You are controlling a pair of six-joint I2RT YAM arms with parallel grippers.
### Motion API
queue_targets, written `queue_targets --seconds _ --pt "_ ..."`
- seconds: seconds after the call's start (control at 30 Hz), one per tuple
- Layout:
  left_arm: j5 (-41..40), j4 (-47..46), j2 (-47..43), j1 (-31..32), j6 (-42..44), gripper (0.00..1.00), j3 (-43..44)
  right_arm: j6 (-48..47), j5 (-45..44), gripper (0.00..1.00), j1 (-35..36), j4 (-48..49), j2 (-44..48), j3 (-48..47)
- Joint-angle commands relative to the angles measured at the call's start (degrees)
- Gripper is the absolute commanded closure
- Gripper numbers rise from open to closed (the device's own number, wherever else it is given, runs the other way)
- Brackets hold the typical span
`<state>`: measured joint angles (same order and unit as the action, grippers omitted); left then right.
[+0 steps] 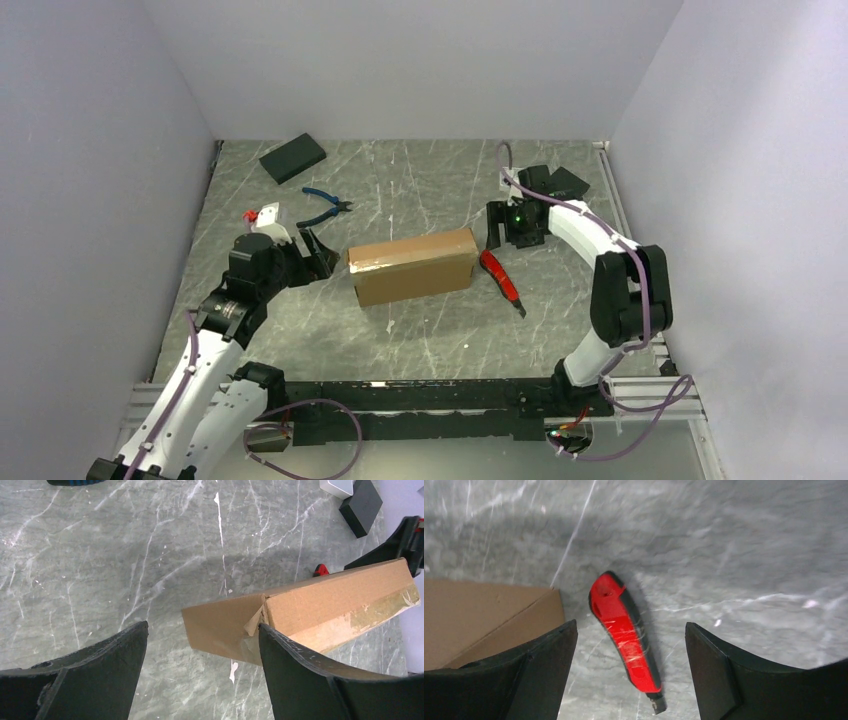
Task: Unpack the express box
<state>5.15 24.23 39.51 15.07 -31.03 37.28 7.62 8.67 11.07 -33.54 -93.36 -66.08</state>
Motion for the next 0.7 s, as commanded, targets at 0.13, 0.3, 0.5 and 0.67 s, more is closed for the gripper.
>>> queue_targets --seconds 0.13,0.3,0.5,0.67 --pt "2.1 -3.1 -0.2 -0.2 0.4 0.14 1.9 -6.0 9.5 0.25 3.0 -3.0 -5.7 -0.4" --pt "1.4 -1.9 -1.1 -0.2 0.8 0.14 2.3 -6.2 8.4 0.29 3.7 -3.7 -8.4 -0.8" --pt "0.0 -0.7 -1.5 -0.2 1.2 0.13 2.9 -5.7 -2.7 0.34 7.6 -4.1 -10.1 -0.8" --pt "-1.8 0.8 -0.8 -0.2 0.1 0.11 3.7 -3.8 -10.3 0.67 9.2 -5.5 -11.7 -2.8"
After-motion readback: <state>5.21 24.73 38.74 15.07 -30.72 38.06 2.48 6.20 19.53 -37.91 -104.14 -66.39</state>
